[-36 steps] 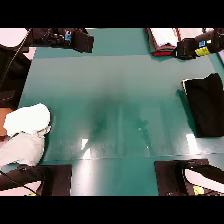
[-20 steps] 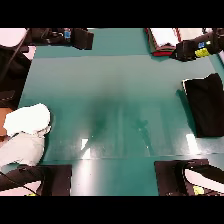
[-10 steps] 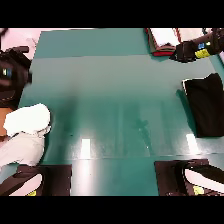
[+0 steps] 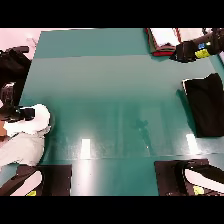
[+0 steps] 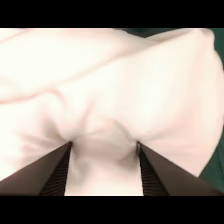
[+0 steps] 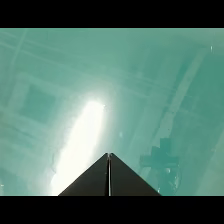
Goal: Fold the shirts.
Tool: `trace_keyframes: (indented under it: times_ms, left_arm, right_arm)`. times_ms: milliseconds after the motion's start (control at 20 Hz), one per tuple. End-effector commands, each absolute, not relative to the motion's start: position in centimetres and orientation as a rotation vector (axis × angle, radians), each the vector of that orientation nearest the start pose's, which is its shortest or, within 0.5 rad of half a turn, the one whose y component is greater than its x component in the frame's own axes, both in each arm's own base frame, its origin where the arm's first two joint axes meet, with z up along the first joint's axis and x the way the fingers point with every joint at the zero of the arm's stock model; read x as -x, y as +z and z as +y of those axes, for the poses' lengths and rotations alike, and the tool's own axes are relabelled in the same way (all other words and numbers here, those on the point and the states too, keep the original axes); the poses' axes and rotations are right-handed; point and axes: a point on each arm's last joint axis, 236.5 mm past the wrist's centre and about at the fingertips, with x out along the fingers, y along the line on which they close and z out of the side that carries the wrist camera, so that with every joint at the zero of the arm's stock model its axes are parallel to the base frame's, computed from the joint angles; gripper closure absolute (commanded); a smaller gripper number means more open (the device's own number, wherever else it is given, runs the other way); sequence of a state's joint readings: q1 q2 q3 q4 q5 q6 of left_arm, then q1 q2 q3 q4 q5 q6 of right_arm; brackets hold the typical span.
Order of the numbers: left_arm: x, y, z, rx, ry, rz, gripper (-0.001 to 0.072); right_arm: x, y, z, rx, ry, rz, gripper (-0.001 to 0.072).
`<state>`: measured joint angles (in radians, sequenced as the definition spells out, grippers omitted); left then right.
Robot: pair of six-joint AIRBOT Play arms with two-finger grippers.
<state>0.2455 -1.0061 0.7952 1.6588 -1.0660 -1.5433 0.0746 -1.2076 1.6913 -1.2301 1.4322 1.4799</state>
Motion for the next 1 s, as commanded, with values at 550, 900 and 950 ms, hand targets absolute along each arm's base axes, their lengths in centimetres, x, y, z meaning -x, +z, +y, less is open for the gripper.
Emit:
trace_keyframes:
  times_ms: [550,900,950]
  left_arm:
    - [-35.4,22.9,4.4,-0.039,0.125,0.664,0.0690]
    - [-31.1,40.9,-12.5,-0.107,-0.366,0.228,0.0691]
    - [-30.9,40.5,-14.8,-0.115,-0.429,0.234,0.0691]
  right_arm:
    - [-38.4,30.7,10.4,-0.078,0.388,0.671,0.0695]
    - [-38.7,38.9,7.3,-0.098,0.312,0.478,0.0695]
    - [-38.9,39.2,6.7,-0.106,0.295,0.469,0.0695]
